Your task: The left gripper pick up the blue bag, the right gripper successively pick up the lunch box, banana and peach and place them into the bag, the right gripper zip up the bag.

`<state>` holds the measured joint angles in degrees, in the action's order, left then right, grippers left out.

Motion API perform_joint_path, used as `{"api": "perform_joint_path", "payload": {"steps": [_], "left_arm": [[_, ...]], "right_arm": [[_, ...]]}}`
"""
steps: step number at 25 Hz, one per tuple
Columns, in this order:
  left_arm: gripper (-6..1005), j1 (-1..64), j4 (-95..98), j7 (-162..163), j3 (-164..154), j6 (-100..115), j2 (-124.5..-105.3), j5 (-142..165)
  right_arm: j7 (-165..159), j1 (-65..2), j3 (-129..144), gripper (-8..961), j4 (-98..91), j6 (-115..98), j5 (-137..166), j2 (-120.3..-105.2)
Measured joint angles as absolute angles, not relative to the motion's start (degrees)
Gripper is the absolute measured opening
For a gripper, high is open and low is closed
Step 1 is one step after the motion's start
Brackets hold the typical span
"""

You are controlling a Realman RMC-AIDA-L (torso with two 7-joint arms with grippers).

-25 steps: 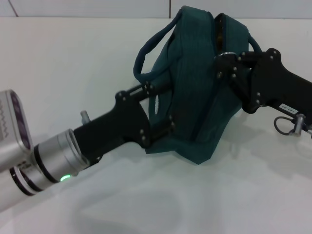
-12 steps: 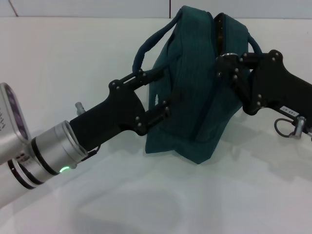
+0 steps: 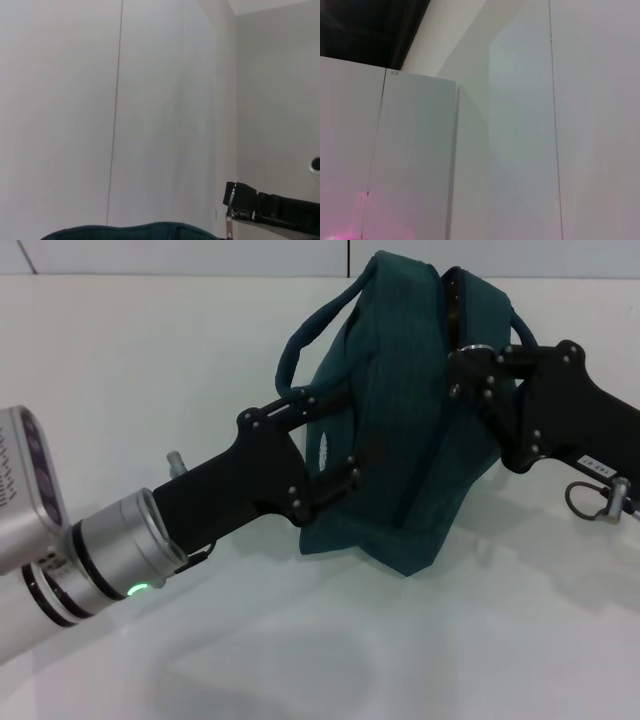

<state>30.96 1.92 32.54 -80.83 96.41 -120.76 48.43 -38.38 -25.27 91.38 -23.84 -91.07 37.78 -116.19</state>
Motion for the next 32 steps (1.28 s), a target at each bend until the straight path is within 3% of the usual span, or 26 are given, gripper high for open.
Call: {"api": "perform_joint_path", "payload": {"steps": [7,13,21,32], "left_arm": [[583,31.5,1.9,32.1,-80.9,94.4,-120.76,48.2],[406,31.5,2.0,31.8,-80.8,94.4,-120.76,47.9],[51,31.5,2.1,29.5,-81.2,94.7,-120.76,48.4],[64,31.0,3.0,26.5,-81.5,94.6,-120.48,51.6]], "right_arm": [[-37.9,-24.9,91.8,15,-23.8,-91.2,36.9,-116.19],[-37.9,-24.5,91.9,16,-23.5,-91.2,36.2,-116.19],[-37.9,-24.6,91.9,16,-22.4,-91.3,35.2,-116.19],[-38.0,-24.6,91.7,15,-19.7,-91.4,27.4,-116.19]]}}
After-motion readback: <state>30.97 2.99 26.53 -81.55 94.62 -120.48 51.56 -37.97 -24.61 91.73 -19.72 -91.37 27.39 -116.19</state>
